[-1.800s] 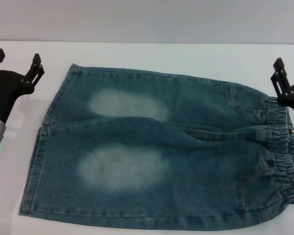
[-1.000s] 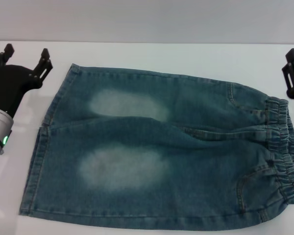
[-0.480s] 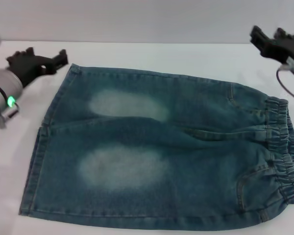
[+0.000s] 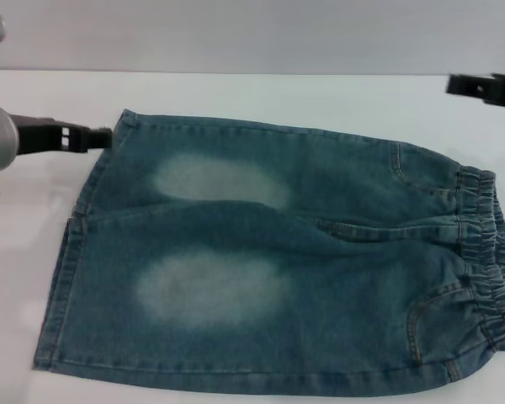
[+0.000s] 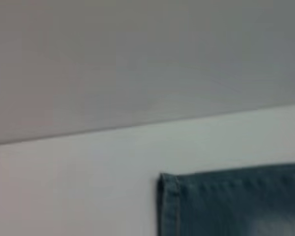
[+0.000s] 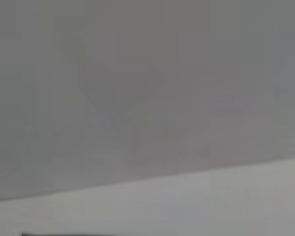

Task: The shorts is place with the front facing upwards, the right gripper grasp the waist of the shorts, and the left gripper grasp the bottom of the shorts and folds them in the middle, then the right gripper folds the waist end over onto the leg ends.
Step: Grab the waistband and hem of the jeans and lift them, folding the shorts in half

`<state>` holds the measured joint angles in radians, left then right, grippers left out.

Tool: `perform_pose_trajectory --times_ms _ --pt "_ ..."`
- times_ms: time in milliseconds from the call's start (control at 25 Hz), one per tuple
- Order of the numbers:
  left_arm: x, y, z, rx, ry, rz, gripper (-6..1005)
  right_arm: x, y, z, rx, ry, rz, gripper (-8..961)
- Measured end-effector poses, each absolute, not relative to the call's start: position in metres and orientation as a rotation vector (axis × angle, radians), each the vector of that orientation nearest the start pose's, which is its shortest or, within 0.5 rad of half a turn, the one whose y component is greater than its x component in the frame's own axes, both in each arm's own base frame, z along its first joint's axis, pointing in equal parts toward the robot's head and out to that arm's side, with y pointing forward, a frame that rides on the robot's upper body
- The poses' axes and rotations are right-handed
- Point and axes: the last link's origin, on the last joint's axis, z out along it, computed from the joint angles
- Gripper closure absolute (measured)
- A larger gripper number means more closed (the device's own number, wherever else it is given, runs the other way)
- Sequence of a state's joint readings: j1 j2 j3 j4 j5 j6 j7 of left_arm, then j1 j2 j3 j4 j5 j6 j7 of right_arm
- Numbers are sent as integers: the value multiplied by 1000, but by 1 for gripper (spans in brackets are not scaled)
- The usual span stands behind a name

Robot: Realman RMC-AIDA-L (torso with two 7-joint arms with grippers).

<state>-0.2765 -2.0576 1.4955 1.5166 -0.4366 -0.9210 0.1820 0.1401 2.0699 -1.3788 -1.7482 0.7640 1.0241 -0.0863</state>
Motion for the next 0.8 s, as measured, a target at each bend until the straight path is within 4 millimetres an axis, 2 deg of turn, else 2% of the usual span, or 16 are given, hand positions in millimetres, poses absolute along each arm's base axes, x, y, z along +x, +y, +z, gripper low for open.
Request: perform_pose_trajectory --times_ms 320,400,560,800 --pt "-220 355 42 -2034 -1057 46 138 226 320 106 -1854 1471 404 387" --pt "-219 352 43 -2043 -1063 65 137 232 315 108 -1851 1497 392 387" --pt "-224 332 42 -2075 -1113 173 137 244 305 104 -1857 1537 359 387" --pt "-225 319 37 -2125 -1175 297 137 263 297 105 -1821 1603 330 387"
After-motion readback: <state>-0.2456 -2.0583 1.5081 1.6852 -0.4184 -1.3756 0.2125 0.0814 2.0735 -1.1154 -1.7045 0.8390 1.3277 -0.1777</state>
